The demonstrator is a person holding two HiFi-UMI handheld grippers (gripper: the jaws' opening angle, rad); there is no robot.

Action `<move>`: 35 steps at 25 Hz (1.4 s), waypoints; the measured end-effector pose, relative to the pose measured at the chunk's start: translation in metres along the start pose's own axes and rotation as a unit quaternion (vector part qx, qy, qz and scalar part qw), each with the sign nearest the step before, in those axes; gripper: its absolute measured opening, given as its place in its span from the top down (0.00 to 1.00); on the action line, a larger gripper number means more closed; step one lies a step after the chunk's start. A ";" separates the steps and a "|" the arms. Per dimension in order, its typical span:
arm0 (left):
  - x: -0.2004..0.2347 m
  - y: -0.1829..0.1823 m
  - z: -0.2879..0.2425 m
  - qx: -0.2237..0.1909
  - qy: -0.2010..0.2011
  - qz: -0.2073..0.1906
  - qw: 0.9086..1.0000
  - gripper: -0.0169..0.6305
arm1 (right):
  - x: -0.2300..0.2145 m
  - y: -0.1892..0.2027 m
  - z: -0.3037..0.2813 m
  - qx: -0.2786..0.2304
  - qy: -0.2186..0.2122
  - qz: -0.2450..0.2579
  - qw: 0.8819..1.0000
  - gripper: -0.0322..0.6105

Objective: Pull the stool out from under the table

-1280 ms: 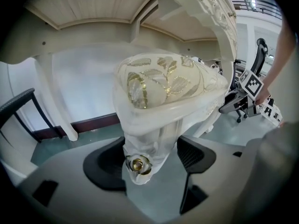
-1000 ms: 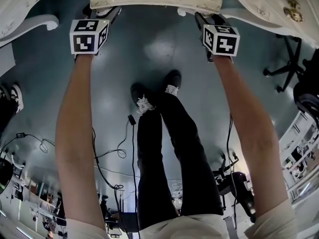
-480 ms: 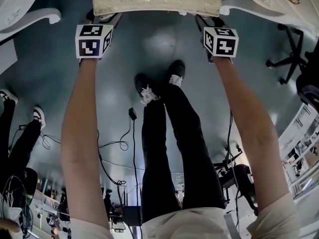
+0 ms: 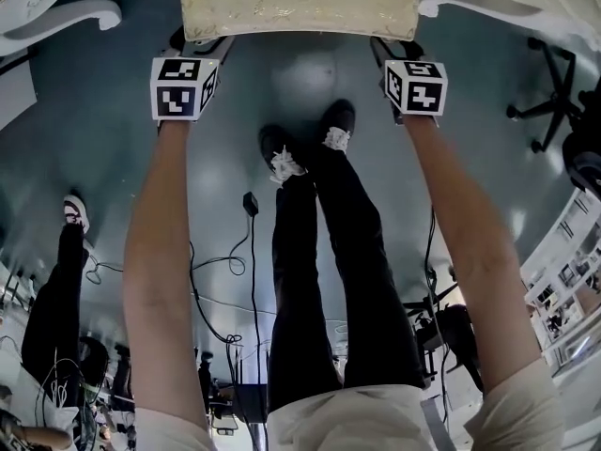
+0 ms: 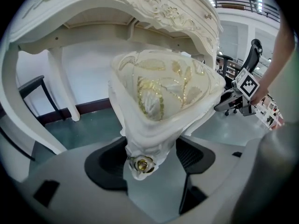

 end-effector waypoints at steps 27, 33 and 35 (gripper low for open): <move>-0.083 0.111 0.057 0.067 0.012 0.030 0.997 0.45 | 0.048 0.119 0.040 0.064 -0.018 0.036 0.997 0.58; -0.117 0.134 0.073 0.074 0.009 0.037 0.997 0.46 | 0.049 0.156 0.057 0.060 -0.028 0.041 0.997 0.58; -0.129 0.143 0.075 0.071 0.006 0.043 0.997 0.46 | 0.048 0.166 0.062 0.057 -0.029 0.047 0.997 0.58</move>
Point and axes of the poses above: the fingertips, and each gripper's own axes: z backward along the fingers, x to its left, y out of its underside, the point moved 5 cm from there along z, backward along the fingers, and after that the axes turned 9 degrees about x, right-handed, at the moved point
